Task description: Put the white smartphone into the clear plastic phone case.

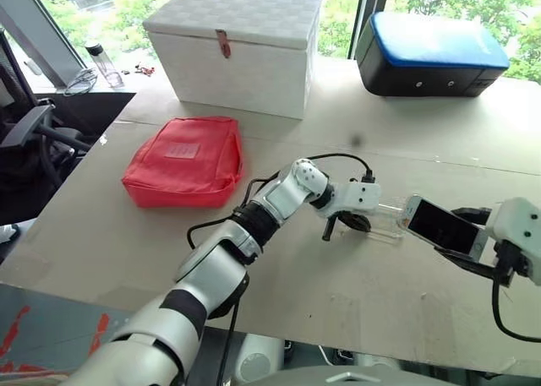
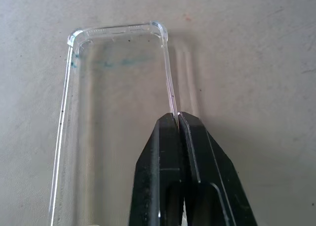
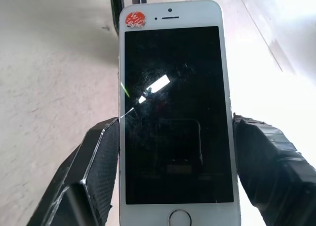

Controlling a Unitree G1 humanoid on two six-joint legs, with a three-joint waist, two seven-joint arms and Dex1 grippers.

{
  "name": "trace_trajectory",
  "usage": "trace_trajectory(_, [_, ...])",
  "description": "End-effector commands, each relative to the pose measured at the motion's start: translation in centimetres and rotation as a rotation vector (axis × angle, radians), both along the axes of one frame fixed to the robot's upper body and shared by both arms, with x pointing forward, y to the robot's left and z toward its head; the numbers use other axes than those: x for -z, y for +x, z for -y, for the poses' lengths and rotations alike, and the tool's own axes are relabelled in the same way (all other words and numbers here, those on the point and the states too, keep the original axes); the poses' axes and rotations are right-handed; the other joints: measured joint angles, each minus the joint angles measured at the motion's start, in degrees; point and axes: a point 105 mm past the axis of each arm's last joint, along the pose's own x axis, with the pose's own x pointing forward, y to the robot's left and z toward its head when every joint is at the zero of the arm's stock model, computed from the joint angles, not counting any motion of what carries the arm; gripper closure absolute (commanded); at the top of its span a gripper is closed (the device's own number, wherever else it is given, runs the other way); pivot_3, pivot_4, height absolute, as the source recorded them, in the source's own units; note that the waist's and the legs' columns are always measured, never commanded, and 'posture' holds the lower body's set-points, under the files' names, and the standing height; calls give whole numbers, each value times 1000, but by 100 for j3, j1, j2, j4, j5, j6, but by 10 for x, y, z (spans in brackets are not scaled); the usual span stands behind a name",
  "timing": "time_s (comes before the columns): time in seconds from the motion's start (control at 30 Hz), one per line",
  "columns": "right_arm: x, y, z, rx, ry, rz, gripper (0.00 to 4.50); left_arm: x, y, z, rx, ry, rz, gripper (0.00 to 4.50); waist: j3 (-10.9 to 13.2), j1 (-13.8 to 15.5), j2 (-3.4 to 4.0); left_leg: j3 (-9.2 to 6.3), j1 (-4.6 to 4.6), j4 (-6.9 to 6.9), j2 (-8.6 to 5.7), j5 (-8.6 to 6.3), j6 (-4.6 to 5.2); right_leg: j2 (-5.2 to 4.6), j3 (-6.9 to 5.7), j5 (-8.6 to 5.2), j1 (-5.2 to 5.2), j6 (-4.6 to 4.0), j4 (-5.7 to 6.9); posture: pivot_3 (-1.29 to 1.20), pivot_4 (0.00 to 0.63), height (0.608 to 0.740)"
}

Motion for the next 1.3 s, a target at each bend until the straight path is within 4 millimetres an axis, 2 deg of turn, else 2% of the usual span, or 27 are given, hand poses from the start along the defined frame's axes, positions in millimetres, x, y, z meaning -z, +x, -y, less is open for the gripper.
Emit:
trace_trajectory(0.03, [4, 10, -1, -14, -39, -22, 1571, -27, 4, 3, -54, -138, 26, 2910, 2, -16, -2, -1, -1, 0, 0, 0, 0, 0, -1, 0, -1, 0, 0, 0, 150, 740])
trace_trajectory(0.13, [6, 21, -6, -59, -52, -35, 1571, -40, 5, -17, -125, -178, 11, 1415, 4, -121, -1, -2, -7, -2, 0, 0, 0, 0, 0, 1, -5, 0, 0, 0, 150, 740])
trace_trajectory(0.3, [11, 48, -18, -149, -72, -76, 1571, -67, -3, -61, -302, -337, 66, 1407, 8, -294, 4, -2, 4, -10, 1, 2, -4, 2, 5, 5, -3, 6, 0, 0, 150, 740])
trace_trajectory(0.4, [18, 62, -23, -187, -99, -120, 1571, -81, -14, -80, -373, -517, 67, 1407, 9, -289, 7, -1, 5, -10, 1, 17, -30, 1, 7, 5, -3, 6, 0, 0, 150, 740])
trace_trajectory(0.53, [29, 76, -22, -208, -135, -165, 1571, -83, -24, -101, -431, -609, 108, 1407, 10, -225, 5, -2, 4, -7, -1, 19, -33, -4, 5, 3, -2, -3, -1, 0, 150, 740])
trace_trajectory(0.63, [39, 84, -23, -232, -163, -197, 1571, -80, -35, -117, -460, -662, 70, 1407, 10, -241, 6, 5, 3, -6, -2, 18, -33, -7, 9, 6, -1, -7, -2, 0, 150, 740])
trace_trajectory(0.9, [45, 96, -18, -235, -197, -223, 1571, -71, -46, -129, -521, -660, 58, 1407, 10, -261, 10, 6, 5, -7, -2, 19, -36, -3, 5, 9, -2, -10, 1, 0, 150, 740])
trace_trajectory(0.93, [45, 96, -18, -238, -197, -224, 1571, -70, -47, -130, -528, -659, 56, 1407, 10, -265, 10, 7, 5, -7, -2, 6, -59, -4, 8, 6, -2, -4, 1, 0, 150, 740])
trace_trajectory(1.3, [45, 92, -28, -291, -186, -238, 1571, -65, -48, -135, -561, -648, 45, 1407, 10, -268, 11, 9, 6, -8, -2, 6, -60, -1, 6, 9, -2, -2, 2, 0, 150, 740])
